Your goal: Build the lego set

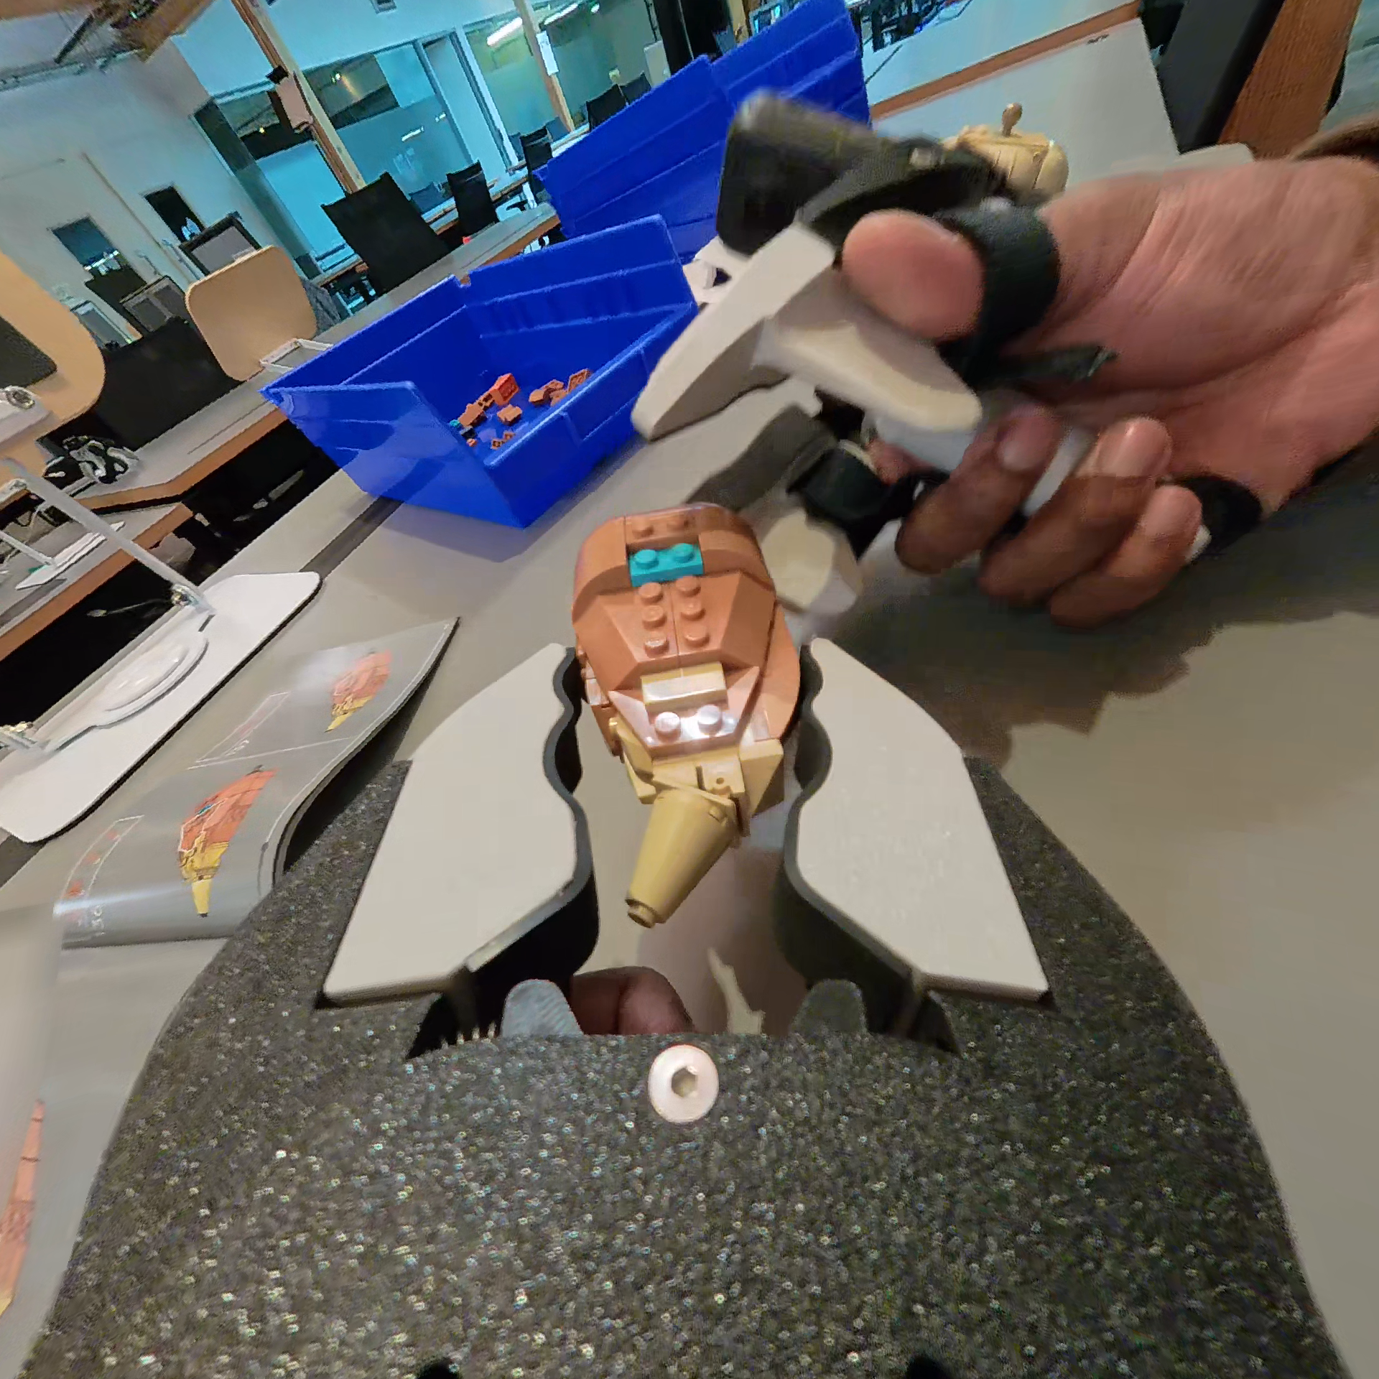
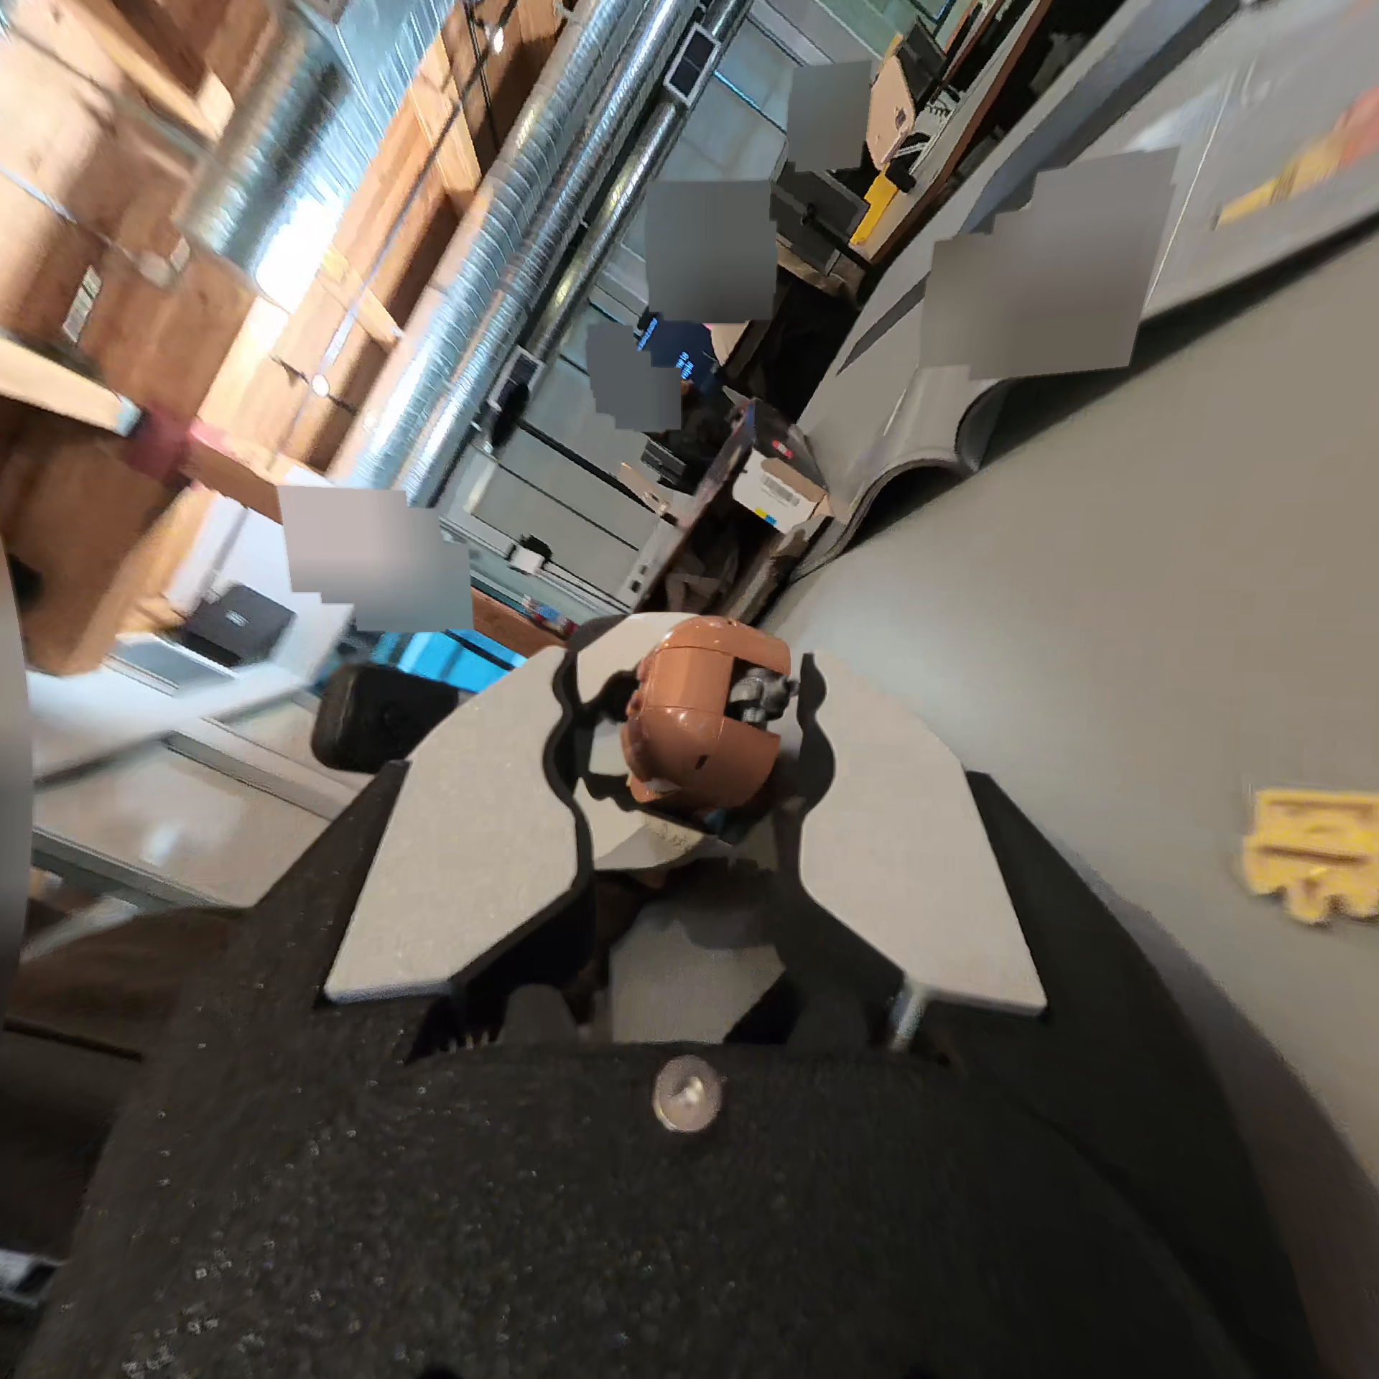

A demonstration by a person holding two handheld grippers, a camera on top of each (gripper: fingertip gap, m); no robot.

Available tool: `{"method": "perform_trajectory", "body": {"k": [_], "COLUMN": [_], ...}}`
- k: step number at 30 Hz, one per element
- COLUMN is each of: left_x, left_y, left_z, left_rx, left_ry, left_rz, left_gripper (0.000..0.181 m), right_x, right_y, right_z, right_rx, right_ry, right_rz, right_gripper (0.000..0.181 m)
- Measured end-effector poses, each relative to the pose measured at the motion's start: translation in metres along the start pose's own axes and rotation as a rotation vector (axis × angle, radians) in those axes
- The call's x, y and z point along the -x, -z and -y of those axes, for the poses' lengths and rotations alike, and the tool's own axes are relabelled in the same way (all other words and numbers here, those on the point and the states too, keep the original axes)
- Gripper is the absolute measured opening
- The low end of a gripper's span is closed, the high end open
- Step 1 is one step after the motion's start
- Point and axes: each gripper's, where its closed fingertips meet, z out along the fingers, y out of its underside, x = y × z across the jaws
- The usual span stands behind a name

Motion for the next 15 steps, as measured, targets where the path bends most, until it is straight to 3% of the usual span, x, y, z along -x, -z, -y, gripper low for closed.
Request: {"method": "perform_trajectory", "body": {"k": [8, 15], "left_x": [0.004, 0.000], "left_y": [-0.003, -0.010], "left_z": [-0.018, -0.036], "left_rx": [0.107, 0.241], "left_ry": [-0.008, 0.024], "left_rz": [-0.041, -0.116], "left_gripper": [0.056, 0.056], "right_x": [-0.011, -0.047], "right_y": [0.039, 0.063], "right_z": [0.037, 0.040], "right_rx": [0.246, 0.562], "right_ry": [0.804, 1.075], "right_rz": [-0.255, -0.309], "right_gripper": [0.052, 0.050]}}
